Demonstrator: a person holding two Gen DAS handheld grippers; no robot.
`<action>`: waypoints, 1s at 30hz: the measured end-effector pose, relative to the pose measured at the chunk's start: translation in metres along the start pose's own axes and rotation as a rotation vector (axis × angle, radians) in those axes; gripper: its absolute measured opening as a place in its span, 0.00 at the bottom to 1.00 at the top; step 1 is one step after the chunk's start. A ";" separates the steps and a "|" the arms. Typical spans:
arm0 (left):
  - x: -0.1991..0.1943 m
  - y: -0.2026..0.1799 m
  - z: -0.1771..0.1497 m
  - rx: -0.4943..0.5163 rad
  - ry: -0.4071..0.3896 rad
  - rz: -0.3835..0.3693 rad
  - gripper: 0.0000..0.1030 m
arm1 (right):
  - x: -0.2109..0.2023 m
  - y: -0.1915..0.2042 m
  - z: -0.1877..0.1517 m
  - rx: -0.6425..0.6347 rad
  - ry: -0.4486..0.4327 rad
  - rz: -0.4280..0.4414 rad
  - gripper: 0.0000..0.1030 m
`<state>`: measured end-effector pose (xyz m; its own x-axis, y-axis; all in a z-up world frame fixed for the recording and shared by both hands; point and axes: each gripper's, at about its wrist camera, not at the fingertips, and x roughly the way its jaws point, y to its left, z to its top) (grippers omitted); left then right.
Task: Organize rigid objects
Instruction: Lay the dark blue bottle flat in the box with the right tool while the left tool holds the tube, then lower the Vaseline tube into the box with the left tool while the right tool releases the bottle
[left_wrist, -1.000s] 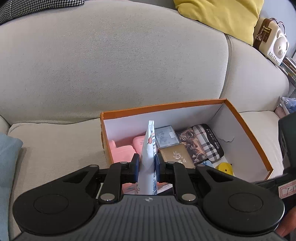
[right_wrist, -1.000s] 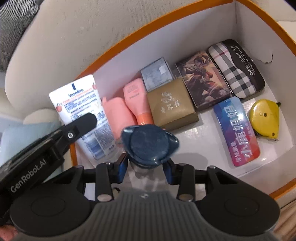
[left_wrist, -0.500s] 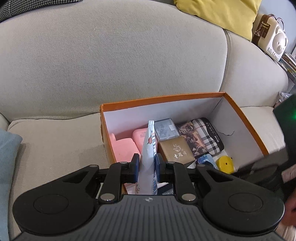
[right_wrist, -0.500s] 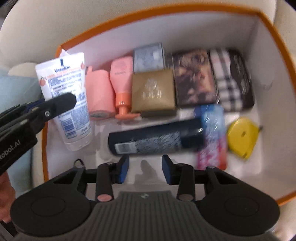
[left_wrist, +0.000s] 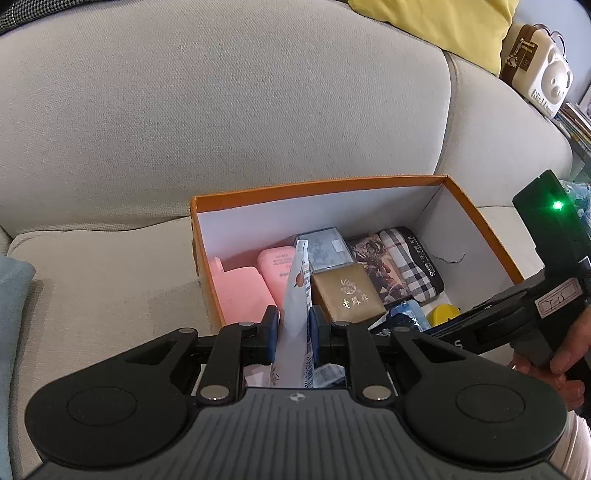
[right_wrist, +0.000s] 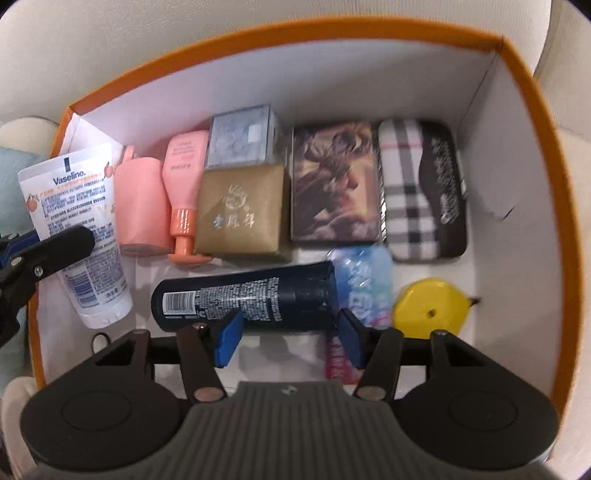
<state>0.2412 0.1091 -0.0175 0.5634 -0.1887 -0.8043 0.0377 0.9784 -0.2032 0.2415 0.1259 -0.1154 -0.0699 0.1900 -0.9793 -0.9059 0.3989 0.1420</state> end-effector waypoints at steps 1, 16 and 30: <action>0.000 0.000 0.000 0.002 0.003 0.002 0.19 | 0.001 0.001 -0.001 0.005 0.000 0.010 0.49; 0.010 -0.032 -0.002 0.266 0.142 -0.065 0.19 | -0.012 0.013 -0.016 -0.019 -0.082 0.028 0.38; 0.063 -0.068 -0.009 0.482 0.424 -0.197 0.19 | -0.045 -0.017 -0.038 0.020 -0.179 0.016 0.39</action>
<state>0.2669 0.0304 -0.0590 0.1389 -0.2877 -0.9476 0.5264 0.8320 -0.1754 0.2436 0.0763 -0.0795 -0.0073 0.3524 -0.9358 -0.8966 0.4121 0.1622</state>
